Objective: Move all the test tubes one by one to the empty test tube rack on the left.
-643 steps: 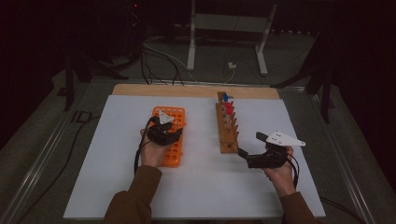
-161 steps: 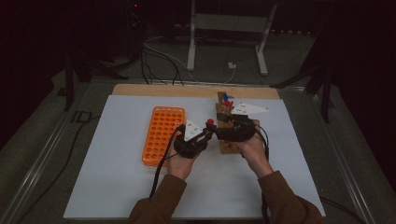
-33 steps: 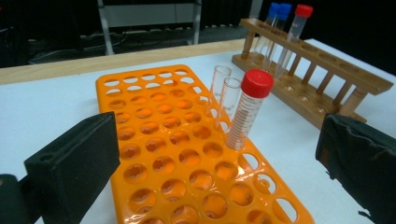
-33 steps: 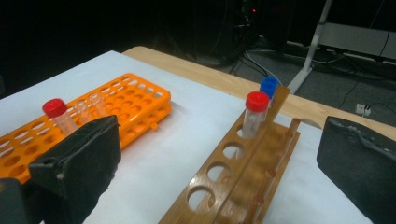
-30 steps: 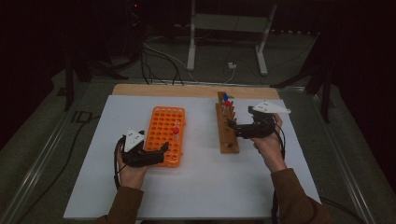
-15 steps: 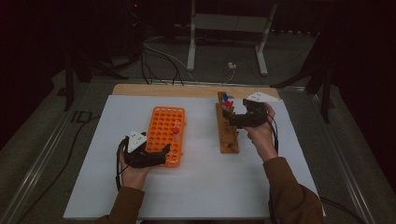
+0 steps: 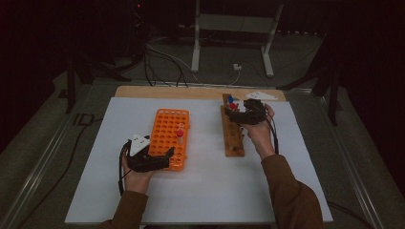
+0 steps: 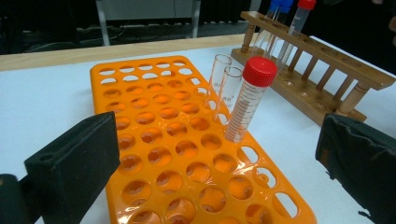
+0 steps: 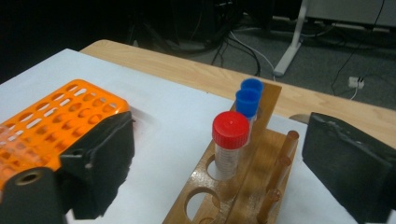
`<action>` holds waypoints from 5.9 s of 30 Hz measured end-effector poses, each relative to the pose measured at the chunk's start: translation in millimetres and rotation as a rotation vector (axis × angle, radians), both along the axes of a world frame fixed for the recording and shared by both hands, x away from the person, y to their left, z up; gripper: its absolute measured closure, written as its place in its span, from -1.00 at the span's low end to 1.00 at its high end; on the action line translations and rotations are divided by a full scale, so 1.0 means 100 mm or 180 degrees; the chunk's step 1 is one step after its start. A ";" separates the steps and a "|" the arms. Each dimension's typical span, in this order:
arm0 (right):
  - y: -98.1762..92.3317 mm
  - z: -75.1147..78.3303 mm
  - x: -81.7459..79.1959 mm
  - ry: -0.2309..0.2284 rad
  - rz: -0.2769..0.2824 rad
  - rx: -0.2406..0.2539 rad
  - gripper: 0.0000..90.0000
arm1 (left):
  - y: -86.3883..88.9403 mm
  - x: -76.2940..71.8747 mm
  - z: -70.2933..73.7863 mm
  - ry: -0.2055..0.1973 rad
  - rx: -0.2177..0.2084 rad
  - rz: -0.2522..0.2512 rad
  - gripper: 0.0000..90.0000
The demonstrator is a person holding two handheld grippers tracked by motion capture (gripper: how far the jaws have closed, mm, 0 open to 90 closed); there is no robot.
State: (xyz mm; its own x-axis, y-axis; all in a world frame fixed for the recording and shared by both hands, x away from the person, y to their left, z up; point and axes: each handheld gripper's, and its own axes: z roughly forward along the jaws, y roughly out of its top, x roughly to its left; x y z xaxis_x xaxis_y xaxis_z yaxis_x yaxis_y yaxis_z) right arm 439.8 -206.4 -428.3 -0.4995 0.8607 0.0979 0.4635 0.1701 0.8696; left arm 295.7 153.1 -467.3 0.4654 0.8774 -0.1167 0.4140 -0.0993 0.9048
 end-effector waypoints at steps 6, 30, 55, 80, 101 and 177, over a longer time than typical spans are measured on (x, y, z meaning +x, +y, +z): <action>0.01 -0.11 0.08 0.0064 -0.0099 -0.0010 -0.61 | 0.01 0.00 0.00 0.0009 -0.0008 0.0004 -0.99; 0.12 -0.25 0.15 0.0087 -0.0164 -0.0234 0.65 | -0.01 -0.01 -0.02 0.0043 -0.0008 -0.0041 -0.99; 0.00 0.25 -0.29 -0.0571 -0.0099 -0.0060 0.66 | -0.06 0.00 -0.05 0.0066 0.0068 -0.0082 -0.99; 0.30 0.20 -0.76 -0.0510 0.0616 -0.0094 0.65 | -0.27 -0.05 -0.02 -0.0074 0.0245 -0.0228 -0.98; 0.59 0.08 -0.99 -0.0278 0.1081 -0.0024 0.65 | -0.82 -0.07 0.16 -0.0231 0.0323 -0.0704 -0.91; 0.16 -0.06 -1.16 -0.0160 0.0823 0.0278 -1.00 | -0.40 0.15 -0.12 -0.0030 0.0487 -0.0441 0.65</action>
